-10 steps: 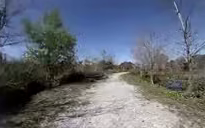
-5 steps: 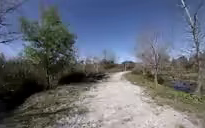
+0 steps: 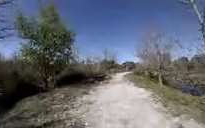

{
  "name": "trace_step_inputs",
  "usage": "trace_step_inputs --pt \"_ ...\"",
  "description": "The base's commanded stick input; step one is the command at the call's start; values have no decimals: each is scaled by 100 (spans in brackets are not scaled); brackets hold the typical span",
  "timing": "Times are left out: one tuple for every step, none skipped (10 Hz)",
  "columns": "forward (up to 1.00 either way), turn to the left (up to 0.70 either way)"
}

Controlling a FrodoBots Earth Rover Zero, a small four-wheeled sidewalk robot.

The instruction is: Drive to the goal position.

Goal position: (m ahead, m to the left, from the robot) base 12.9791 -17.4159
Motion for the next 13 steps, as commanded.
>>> trace_step_inputs --pt "70 0" --pt "70 -1" --pt "70 -1" --pt "70 0" --pt "70 -3" --pt "70 -7" --pt "70 -11" --pt "70 -12" --pt "70 -12" --pt "70 -11" --pt "70 -11" --pt "70 -12" --pt "70 -12"
